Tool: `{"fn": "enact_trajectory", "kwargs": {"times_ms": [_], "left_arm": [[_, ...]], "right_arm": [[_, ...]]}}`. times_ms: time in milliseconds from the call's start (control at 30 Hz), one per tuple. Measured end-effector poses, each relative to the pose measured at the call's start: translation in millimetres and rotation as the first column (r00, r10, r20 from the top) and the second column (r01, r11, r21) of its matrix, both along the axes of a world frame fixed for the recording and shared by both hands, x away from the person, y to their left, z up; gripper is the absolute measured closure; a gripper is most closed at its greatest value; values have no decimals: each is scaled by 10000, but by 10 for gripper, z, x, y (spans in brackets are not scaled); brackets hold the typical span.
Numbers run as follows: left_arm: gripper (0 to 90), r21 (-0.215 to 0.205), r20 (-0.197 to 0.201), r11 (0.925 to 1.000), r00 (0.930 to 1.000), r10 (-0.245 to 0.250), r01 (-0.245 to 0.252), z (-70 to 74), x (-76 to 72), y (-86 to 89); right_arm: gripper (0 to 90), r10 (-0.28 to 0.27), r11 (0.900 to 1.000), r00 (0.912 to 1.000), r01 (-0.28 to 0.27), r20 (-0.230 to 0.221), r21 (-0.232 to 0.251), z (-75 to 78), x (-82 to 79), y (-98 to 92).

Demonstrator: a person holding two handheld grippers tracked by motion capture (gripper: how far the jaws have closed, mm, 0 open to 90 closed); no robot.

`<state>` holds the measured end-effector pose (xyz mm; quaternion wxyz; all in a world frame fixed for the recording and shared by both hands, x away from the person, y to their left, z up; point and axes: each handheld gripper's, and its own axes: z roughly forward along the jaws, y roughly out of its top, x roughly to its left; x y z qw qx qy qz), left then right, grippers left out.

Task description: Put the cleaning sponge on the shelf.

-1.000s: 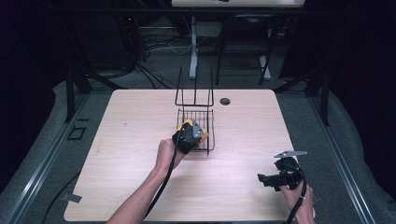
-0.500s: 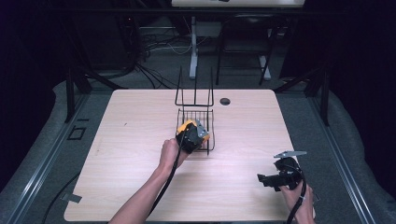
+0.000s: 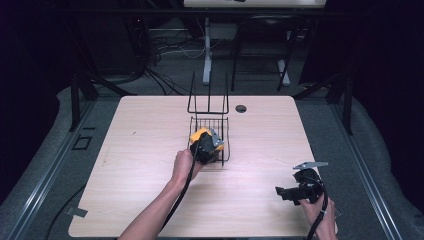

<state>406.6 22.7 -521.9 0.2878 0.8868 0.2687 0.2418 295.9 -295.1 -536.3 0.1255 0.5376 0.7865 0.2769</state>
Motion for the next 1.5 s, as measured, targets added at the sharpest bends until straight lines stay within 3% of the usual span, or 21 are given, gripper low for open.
{"fn": "enact_trajectory", "kwargs": {"times_ms": [200, 233, 367, 567, 767, 867, 900, 1067, 1100, 1200, 1233, 1267, 1300, 1333, 1367, 1500], "left_arm": [[473, -182, -97, 9995, 9997, 243, -245, 10, 7, 36], [386, -259, 6, 9988, 9991, 424, -424, 30, 2, 54], [332, -414, 47, 9978, 9987, 513, -511, 69, -7, 94], [164, -877, -19, 9952, 9991, 435, -435, 159, -59, 194], [124, -1225, 7, 9918, 9994, 359, -355, 242, -163, 318], [83, -1404, -129, 9893, 9992, 369, -384, 278, -196, 394], [51, -1470, -123, 9882, 9991, 409, -422, 287, -206, 418], [13, -1592, -198, 9859, 9986, 484, -509, 329, -267, 533], [4, -1577, -216, 9861, 9985, 498, -526, 337, -281, 554], [1, -1586, -176, 9859, 9985, 514, -536, 367, -324, 628], [0, -1674, -124, 9841, 9982, 582, -594, 384, -355, 679], [1, -1674, -124, 9841, 9982, 582, -594, 384, -355, 679], [1, -1681, -73, 9839, 9981, 605, -609, 393, -369, 706], [0, -1670, -86, 9839, 9980, 631, -636, 401, -384, 730], [0, -1654, -33, 9840, 9977, 671, -668, 423, -414, 785], [0, -1815, 30, 9803, 9969, 793, -774, 459, -464, 874]], "right_arm": [[49, 18, 10000, 10000, -18, -17, -12, 1, 1, -3], [49, 7, 10000, 10000, -7, -14, -19, 2, 2, -3], [49, -2, 10000, 10000, 2, -19, -32, 4, 1, -2], [49, 3, 10000, 10000, -3, -13, -23, 7, -3, 5], [49, 15, 10000, 10000, -15, 10, 8, 12, -3, 12], [49, 92, 9994, 9999, -97, -136, -345, 30, -5, 4], [49, 21, 10000, 10000, -21, 6, -79, 12, -5, 15], [49, 33, 9999, 10000, -34, -54, -109, 13, -4, 17], [49, 231, 9988, 9996, -237, -134, -439, 35, 3, -1], [49, 229, 9985, 9997, -235, -123, -499, 34, 2, 2], [49, 51, 10000, 10000, -51, -18, -19, 6, -2, 23], [49, 51, 10000, 10000, -51, -18, -19, 6, -2, 23], [49, 172, 9988, 9998, -178, -138, -447, 35, -1, 4], [49, 131, 9990, 9998, -138, -171, -414, 36, -6, 9], [49, 45, 10000, 10000, -45, 6, 7, 4, -6, 29], [49, 92, 9999, 10000, -92, -14, -104, 7, -4, 29]]}}
